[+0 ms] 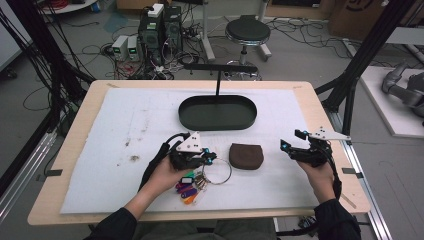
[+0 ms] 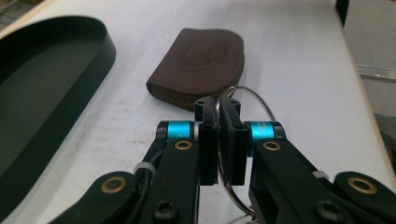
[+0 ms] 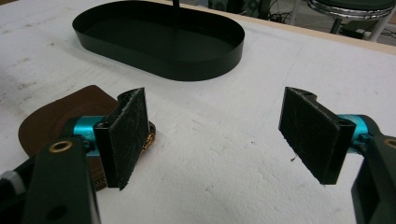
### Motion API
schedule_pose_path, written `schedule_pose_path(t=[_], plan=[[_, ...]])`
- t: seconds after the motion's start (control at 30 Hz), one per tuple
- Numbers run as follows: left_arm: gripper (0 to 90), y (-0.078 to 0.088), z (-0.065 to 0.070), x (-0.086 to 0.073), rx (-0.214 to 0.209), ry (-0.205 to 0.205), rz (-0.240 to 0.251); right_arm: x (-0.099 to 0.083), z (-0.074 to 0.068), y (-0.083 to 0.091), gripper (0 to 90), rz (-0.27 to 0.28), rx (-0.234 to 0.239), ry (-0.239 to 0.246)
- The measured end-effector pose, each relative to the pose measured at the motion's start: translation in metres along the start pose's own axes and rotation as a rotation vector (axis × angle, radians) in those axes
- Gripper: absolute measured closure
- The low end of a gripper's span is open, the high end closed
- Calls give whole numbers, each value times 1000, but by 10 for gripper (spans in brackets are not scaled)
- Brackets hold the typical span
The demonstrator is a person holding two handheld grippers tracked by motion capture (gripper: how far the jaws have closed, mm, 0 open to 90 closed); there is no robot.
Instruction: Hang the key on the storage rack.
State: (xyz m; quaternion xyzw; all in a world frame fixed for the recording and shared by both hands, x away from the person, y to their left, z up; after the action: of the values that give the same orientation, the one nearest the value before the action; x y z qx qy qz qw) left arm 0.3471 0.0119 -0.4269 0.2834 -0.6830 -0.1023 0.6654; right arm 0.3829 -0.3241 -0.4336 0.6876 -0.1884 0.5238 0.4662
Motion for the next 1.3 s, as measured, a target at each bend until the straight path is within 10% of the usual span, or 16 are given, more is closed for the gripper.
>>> schedule_pose_path(t=[0.43,0.77,1.3], plan=[[853,11,20,3,-84,-43,12,0,-1,0,247,3,1,-6],[850,4,19,-5,-117,-26,-76,0,-1,0,247,0,3,-6],[864,28,9,13,-83,-15,43,1,0,0,247,5,-1,-6]])
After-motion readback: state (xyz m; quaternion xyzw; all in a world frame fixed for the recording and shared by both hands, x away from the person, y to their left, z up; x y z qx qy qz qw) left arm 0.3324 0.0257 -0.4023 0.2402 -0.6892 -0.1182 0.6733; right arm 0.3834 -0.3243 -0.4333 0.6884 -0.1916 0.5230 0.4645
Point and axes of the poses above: each handheld gripper's, and its own axes: y roughly backward along the jaws, x roughly out of its top, z roughly to its right, the point moved 6 cm from there along -y, roughly forward along the jaws, and after that the axes turned 1 degree about -x, right-handed, at the moved point
